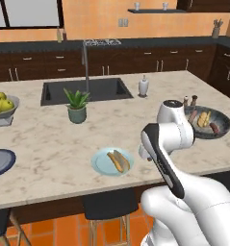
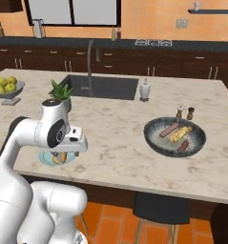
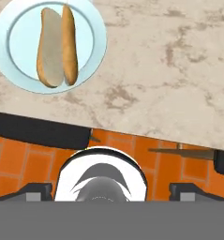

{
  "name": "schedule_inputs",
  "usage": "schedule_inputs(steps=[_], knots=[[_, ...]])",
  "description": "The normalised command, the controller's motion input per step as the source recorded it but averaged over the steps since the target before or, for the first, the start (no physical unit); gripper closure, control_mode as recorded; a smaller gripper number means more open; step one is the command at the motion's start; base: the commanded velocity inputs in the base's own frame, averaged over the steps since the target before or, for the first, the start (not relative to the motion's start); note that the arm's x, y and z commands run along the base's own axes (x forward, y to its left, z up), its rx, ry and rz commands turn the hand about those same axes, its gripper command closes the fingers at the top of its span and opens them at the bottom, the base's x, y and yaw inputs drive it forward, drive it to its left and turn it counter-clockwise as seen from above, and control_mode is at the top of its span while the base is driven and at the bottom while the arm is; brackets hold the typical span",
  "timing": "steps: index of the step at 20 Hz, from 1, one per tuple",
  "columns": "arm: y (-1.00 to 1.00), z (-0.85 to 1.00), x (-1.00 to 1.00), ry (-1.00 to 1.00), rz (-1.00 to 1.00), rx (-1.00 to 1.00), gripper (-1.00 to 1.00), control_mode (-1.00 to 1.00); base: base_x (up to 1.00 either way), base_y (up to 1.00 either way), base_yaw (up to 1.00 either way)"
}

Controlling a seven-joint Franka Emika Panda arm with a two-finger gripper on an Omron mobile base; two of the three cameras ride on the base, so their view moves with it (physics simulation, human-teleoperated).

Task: Place one bun and one sausage from the bowl on each plate.

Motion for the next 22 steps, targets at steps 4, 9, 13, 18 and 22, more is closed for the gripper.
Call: schedule_inputs(steps=[4, 9, 13, 18, 22], knots=[[0.00, 0.00, 0.00, 0.00, 0.00, 0.00, -1.00, 1.00, 0.00, -1.00, 0.00], [0.00, 0.00, 0.00, 0.00, 0.00, 0.00, -1.00, 1.00, 0.00, -1.00, -0.02], [0.00, 0.00, 0.00, 0.00, 0.00, 0.00, -1.00, 1.00, 0.00, -0.79, -0.06], [0.00, 0.00, 0.00, 0.00, 0.00, 0.00, -1.00, 1.00, 0.55, 0.15, -0.13], [0.01, 0.00, 0.21, 0.01, -0.01, 0.00, -1.00, -1.00, 0.59, 0.20, -0.09]])
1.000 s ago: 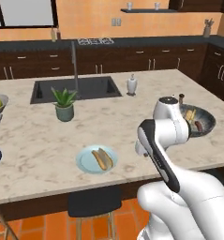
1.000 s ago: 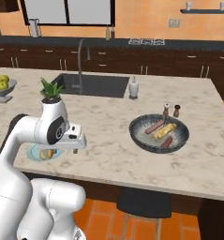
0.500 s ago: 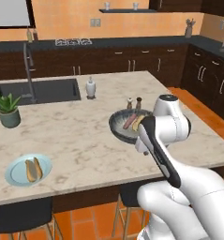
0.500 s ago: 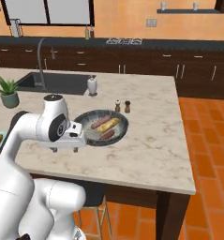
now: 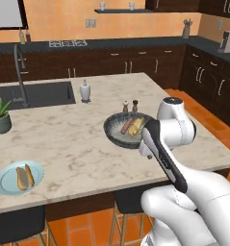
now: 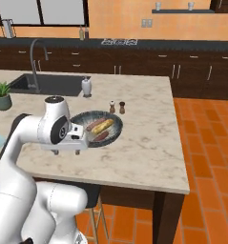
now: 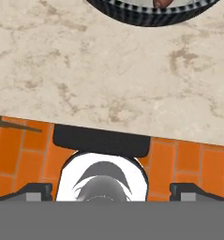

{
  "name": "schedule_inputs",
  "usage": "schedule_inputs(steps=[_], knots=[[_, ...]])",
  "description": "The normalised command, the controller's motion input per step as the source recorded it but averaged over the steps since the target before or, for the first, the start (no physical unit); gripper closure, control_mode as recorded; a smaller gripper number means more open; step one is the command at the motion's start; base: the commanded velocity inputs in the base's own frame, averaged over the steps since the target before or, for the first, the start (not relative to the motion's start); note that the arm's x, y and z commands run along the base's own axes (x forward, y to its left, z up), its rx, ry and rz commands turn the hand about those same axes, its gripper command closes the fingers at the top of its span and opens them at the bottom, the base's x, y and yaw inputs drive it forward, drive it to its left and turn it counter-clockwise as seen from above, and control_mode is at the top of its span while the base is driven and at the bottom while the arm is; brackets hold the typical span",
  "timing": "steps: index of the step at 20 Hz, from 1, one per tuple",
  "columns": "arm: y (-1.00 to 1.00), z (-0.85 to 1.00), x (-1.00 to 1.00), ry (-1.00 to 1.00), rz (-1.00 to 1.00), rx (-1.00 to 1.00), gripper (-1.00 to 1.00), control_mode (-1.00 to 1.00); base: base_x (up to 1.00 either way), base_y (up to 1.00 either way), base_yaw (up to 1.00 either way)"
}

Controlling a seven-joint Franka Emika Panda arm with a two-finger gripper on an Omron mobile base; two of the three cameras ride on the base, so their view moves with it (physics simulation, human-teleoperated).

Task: Place one bun and one sausage from the bowl on each plate.

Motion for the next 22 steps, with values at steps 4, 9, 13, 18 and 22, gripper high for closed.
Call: schedule_inputs(steps=[4, 9, 13, 18, 22], knots=[[-0.05, 0.53, 0.98, 0.30, -0.04, 0.00, -1.00, -1.00, 0.00, 0.00, 0.00], [-0.04, 0.37, 0.98, 0.25, -0.04, -0.02, -1.00, -1.00, 0.00, 0.00, 0.00], [-0.15, 0.02, 1.00, 0.24, -0.15, -0.01, -1.00, -1.00, 0.00, 0.00, 0.00], [-0.32, -0.28, 1.00, 0.18, -0.12, 0.00, -1.00, -1.00, 0.00, 0.00, 0.00], [-0.03, -0.88, 1.00, 0.01, -0.04, -0.06, -1.00, -1.00, 0.00, 0.00, 0.00]])
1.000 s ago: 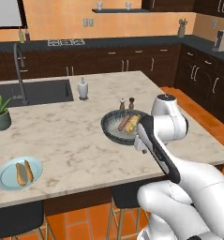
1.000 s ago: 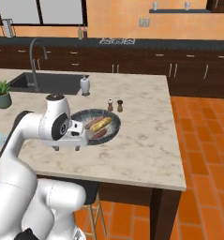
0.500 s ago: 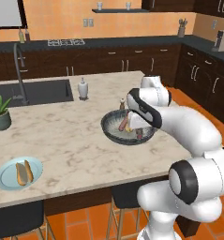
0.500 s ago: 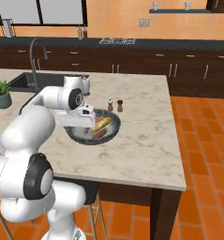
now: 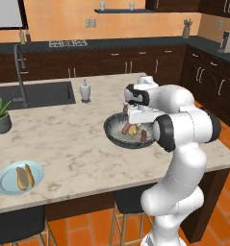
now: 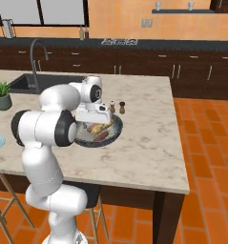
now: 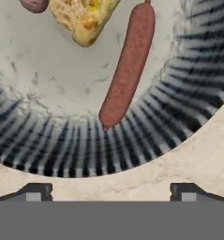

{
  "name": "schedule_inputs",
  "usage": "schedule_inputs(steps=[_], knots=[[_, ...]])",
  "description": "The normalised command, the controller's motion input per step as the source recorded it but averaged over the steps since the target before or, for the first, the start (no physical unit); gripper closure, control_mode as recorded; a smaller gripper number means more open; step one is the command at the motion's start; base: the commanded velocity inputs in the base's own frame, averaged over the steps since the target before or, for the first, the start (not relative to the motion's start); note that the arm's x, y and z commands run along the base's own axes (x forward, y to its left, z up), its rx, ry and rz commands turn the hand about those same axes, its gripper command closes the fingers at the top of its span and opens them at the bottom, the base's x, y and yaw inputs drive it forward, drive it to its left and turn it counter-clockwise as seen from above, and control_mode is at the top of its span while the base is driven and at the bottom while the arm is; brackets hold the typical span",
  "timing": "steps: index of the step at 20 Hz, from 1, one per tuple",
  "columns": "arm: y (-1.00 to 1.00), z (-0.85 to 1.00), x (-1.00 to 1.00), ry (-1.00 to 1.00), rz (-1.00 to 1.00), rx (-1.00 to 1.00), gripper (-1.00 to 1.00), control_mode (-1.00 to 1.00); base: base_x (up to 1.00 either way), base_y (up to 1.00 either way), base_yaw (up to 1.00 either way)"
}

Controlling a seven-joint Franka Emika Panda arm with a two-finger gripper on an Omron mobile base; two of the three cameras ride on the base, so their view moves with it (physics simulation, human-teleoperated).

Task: Place one bun and one sausage from the bowl on each plate.

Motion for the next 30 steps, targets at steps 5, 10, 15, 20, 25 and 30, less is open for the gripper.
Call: schedule_inputs(steps=[5, 10, 15, 20, 25, 30], knots=[[0.02, -0.92, 0.88, -0.03, -0.06, -0.06, -1.00, -1.00, 0.00, 0.00, 0.00], [-0.02, -0.58, 0.25, 0.00, -0.02, -0.05, -1.00, -1.00, 0.00, 0.00, 0.00], [-0.04, -0.21, -0.34, 0.00, 0.02, -0.04, -1.00, -1.00, 0.00, 0.00, 0.00], [-0.01, -0.24, -0.19, 0.01, 0.06, -0.06, -1.00, -1.00, 0.00, 0.00, 0.00], [-0.04, -0.21, -0.15, 0.04, 0.05, 0.00, -1.00, -1.00, 0.00, 0.00, 0.00], [0.00, -0.02, 0.00, 0.01, 0.03, 0.00, 1.00, -1.00, 0.00, 0.00, 0.00]])
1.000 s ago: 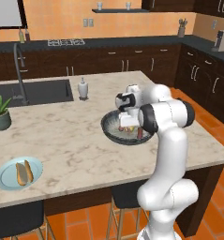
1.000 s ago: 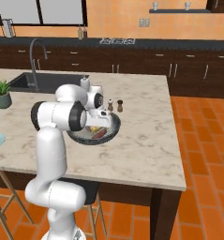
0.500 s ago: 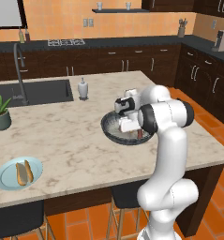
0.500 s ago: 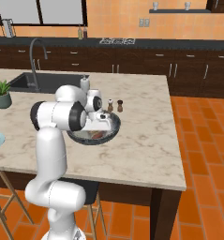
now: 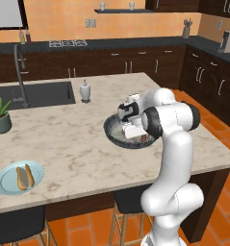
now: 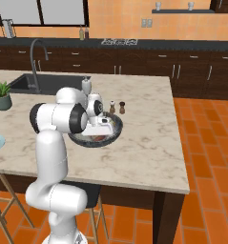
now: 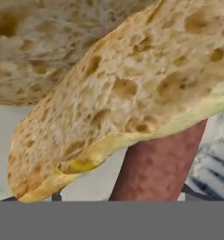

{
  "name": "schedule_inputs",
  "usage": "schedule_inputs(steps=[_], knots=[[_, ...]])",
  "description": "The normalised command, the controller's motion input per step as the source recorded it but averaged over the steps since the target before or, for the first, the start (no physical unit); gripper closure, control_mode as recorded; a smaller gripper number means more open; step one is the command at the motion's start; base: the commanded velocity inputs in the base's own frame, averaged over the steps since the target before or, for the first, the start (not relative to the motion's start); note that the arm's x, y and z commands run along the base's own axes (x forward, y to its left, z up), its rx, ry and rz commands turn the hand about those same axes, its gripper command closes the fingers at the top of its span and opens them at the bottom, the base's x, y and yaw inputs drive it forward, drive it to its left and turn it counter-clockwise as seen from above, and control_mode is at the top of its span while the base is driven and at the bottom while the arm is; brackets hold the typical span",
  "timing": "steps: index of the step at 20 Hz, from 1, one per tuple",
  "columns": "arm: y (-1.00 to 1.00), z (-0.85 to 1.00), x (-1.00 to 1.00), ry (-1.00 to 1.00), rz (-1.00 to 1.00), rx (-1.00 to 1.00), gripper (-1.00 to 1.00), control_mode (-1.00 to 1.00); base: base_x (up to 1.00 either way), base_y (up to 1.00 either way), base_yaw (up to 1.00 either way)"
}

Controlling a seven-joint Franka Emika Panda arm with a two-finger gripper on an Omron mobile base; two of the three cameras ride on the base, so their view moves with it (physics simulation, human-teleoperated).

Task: Place one bun and one sausage from the bowl on each plate.

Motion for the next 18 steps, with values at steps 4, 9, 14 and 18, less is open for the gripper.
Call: schedule_inputs(steps=[4, 9, 14, 18], knots=[[0.00, 0.06, 0.00, -0.08, 0.00, 0.00, 1.00, -1.00, 0.00, 0.00, 0.00], [0.04, 0.55, 0.00, -0.07, 0.00, -0.02, 1.00, -1.00, 0.00, 0.00, 0.00], [0.10, 1.00, -0.68, -0.12, -0.01, 0.06, 1.00, -1.00, 0.00, 0.00, 0.00], [0.14, 1.00, -1.00, -0.17, 0.00, 0.25, 1.00, -1.00, 0.00, 0.00, 0.00]])
